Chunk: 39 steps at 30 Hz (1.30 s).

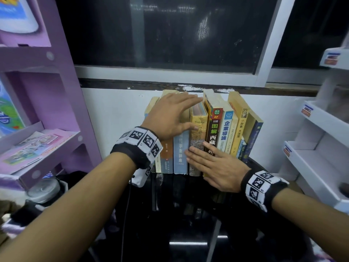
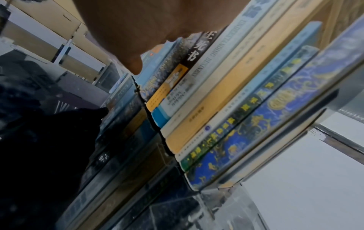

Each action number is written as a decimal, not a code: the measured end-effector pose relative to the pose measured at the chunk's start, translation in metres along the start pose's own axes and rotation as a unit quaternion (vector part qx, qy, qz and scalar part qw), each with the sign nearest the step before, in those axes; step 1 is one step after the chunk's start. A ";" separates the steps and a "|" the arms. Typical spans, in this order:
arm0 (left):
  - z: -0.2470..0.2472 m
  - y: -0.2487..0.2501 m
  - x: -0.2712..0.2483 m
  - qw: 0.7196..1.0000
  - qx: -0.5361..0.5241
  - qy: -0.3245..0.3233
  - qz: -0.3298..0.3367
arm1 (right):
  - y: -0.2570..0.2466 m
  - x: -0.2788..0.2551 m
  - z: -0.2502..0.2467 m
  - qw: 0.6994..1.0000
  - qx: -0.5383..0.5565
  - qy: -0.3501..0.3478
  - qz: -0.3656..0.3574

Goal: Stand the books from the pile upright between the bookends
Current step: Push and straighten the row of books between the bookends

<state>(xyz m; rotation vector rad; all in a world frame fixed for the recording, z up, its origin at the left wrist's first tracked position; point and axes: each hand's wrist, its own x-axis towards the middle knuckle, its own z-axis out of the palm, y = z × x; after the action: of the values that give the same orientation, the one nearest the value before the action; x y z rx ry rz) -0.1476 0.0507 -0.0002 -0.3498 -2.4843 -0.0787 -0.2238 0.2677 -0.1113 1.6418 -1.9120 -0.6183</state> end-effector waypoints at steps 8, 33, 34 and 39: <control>0.017 0.001 0.006 0.992 0.112 -0.061 0.023 | 0.006 -0.001 0.013 1.000 0.003 0.012 -0.002; 0.016 0.042 0.030 0.995 -0.100 -0.012 -0.019 | 0.010 -0.028 0.009 1.000 0.008 0.015 0.001; 0.019 0.043 0.033 0.993 -0.110 -0.023 -0.024 | 0.012 -0.030 0.010 1.000 0.008 0.012 0.003; 0.038 0.036 0.035 0.989 -0.121 -0.053 -0.062 | 0.021 -0.033 0.018 1.000 0.004 0.009 0.002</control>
<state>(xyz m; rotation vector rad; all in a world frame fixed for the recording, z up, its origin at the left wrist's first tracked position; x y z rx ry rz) -0.1870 0.0988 -0.0114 -0.3055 -2.6058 -0.4256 -0.2473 0.3033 -0.1146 1.6439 -1.9067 -0.5922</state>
